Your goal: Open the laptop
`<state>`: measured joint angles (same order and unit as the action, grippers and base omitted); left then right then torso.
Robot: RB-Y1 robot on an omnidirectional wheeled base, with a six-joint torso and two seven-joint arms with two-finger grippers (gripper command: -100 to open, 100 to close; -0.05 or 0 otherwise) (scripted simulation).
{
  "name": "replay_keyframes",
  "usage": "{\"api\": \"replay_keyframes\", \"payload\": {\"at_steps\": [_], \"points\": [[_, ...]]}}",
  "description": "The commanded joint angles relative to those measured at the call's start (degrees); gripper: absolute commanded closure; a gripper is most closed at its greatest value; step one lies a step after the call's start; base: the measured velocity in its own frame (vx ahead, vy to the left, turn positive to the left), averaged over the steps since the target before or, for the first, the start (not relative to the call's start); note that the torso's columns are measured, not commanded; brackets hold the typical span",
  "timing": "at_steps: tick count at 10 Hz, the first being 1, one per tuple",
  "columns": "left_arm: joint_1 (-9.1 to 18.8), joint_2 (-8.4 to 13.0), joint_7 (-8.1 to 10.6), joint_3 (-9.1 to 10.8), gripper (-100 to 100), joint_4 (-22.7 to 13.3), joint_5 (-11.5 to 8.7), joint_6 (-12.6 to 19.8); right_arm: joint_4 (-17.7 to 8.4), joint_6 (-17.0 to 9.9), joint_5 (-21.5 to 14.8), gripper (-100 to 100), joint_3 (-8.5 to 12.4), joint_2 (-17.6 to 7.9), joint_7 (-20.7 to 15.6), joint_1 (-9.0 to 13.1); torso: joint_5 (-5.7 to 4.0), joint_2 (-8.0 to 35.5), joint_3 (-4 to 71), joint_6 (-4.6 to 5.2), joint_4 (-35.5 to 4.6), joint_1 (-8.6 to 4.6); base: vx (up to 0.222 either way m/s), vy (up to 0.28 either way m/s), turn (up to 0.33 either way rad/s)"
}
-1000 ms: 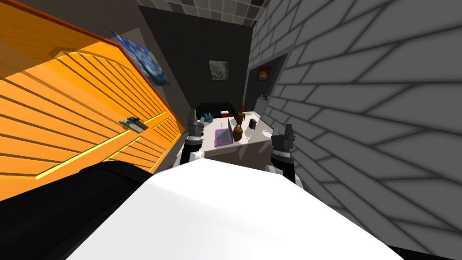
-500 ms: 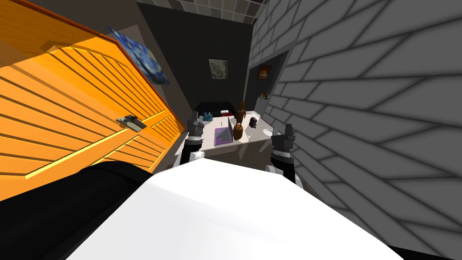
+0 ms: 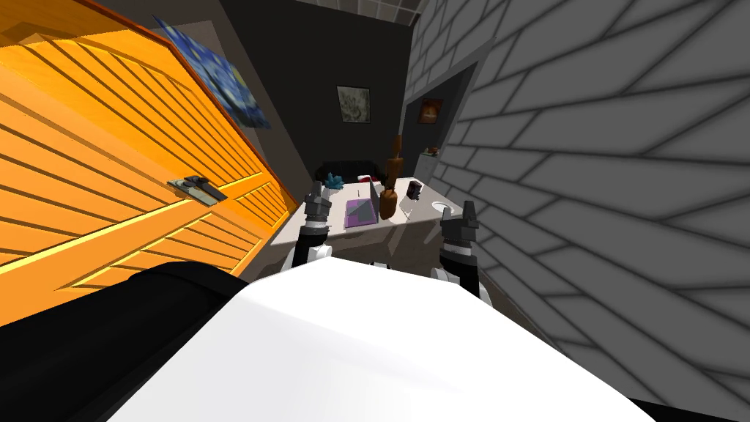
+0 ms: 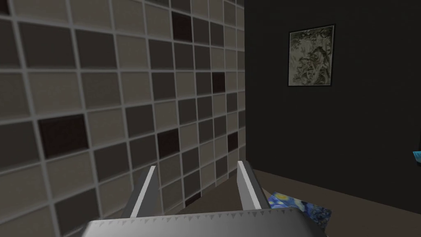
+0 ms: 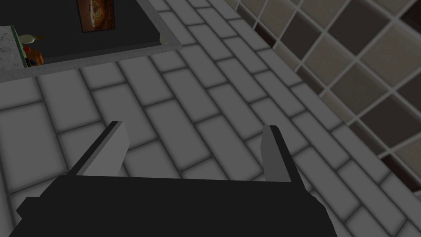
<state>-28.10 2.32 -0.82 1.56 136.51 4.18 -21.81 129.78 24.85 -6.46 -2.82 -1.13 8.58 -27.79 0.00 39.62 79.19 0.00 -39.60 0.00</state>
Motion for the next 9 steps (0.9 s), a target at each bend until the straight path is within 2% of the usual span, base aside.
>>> {"api": "replay_keyframes", "payload": {"at_steps": [1,5,9], "points": [[0.00,3.16,-0.38,0.62,-100,-0.04,0.34,2.68,-0.02,-0.01,0.00,0,0.00,0.00,0.00,-0.01,-0.02,1.90,3.97,0.00,-1.88,-0.06,0.040,-0.083,0.008],[0.02,4.63,-1.00,1.61,-100,-0.12,0.87,6.96,-0.03,-0.01,0.00,0,-0.01,0.01,0.00,-0.01,0.01,2.67,5.38,0.00,-2.68,0.05,0.042,-0.098,0.007],[0.04,5.18,-1.69,2.72,-100,-0.27,1.47,11.78,-0.03,-0.01,0.00,0,-0.01,0.01,0.00,-0.01,0.00,2.64,5.39,0.00,-2.68,0.00,0.048,-0.095,0.008]]}}
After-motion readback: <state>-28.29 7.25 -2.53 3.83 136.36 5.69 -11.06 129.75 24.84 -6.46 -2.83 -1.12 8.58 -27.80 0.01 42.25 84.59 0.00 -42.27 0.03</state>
